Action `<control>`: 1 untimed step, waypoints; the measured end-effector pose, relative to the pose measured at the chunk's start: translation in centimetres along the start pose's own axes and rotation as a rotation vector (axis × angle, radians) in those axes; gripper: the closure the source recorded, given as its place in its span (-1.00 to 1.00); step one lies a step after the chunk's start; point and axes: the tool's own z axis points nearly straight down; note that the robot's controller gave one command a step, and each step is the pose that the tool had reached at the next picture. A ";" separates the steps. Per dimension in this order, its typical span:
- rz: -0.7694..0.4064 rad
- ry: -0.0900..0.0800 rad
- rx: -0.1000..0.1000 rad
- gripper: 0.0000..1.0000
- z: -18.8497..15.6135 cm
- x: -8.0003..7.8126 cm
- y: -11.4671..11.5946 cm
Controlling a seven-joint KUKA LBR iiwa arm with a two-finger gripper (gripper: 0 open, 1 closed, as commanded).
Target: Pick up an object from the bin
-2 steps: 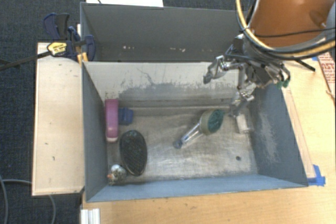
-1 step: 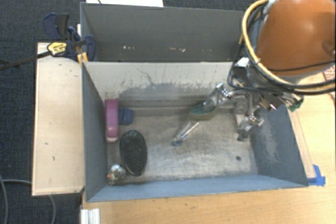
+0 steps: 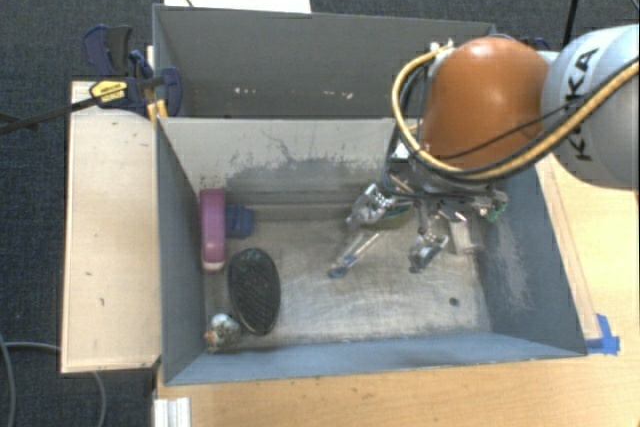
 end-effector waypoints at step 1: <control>0.036 -0.008 0.005 -1.00 11.5 -2.1 -3.9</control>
Offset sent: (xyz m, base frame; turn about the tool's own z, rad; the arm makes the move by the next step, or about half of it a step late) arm 0.0402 -0.0118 -0.1161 0.0341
